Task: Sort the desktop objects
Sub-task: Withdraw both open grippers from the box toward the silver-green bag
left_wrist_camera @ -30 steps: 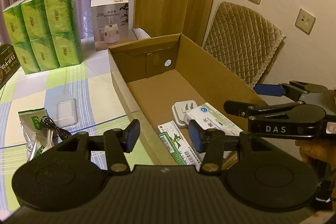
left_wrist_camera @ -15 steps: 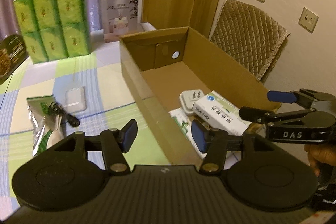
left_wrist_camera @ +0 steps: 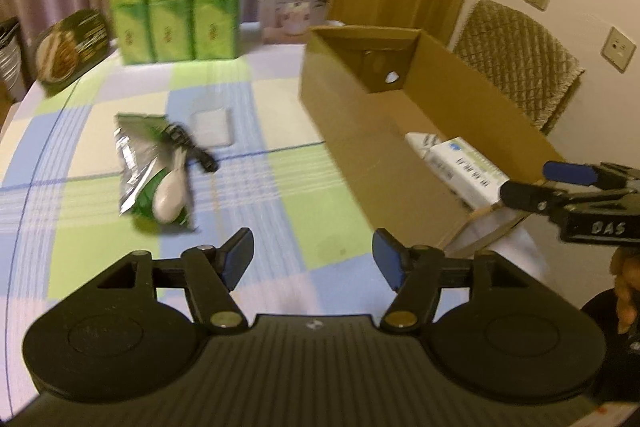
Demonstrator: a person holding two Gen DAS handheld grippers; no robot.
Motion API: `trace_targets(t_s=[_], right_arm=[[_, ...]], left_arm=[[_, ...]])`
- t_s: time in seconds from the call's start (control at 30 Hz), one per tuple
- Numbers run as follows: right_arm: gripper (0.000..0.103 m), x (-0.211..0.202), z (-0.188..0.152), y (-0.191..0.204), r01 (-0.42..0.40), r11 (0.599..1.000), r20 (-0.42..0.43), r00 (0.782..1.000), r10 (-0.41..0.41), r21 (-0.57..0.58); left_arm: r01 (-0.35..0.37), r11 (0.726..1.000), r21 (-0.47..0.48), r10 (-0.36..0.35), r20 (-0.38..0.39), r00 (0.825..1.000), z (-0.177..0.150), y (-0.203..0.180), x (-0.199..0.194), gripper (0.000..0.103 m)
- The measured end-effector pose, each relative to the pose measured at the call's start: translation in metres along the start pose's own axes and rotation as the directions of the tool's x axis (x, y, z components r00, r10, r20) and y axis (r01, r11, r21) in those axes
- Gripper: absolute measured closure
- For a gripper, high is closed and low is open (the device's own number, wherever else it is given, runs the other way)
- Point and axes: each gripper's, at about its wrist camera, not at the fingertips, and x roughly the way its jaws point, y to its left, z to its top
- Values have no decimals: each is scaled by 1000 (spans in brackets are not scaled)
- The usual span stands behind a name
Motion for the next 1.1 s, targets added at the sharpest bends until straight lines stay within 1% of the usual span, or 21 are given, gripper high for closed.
trace_targets(t_s=[0.07,0.17,0.3,0.4,0.63,0.83,0.97,1.1], right_arm=[[13,-1,0,10,-16,1000,1,1000,16,-12],[12,-1,-1,24,-39,999,0,999,40,-34],[11,-1,-2,42,-67,996,-1,998,67,-58],[10,-1,-4,52,-80,994,-5,997,80,-73],[10,-4,-3,74,-112,987,0,994,113,-112],[9,-5,2,96,-149,977,14,988,153,-154],[9,0,7,112,-177,968,14,983,182,-177],[9,11,11,130,-208,955,5,977,214,-209]], left_arm=[[-20,1000,-14,20,-3,1000,-6,10,-4,40],[-48,998,-30,47,-4,999,-14,24,-12,35],[-71,996,-58,71,0,998,-22,39,-23,34],[-85,994,-71,86,4,996,-27,48,-31,32],[-108,990,-95,110,12,994,-36,65,-45,31],[-137,984,-114,141,27,990,-36,87,-54,31],[-161,981,-112,165,25,986,-34,102,-53,31],[-170,981,-93,173,18,985,-30,116,-48,31]])
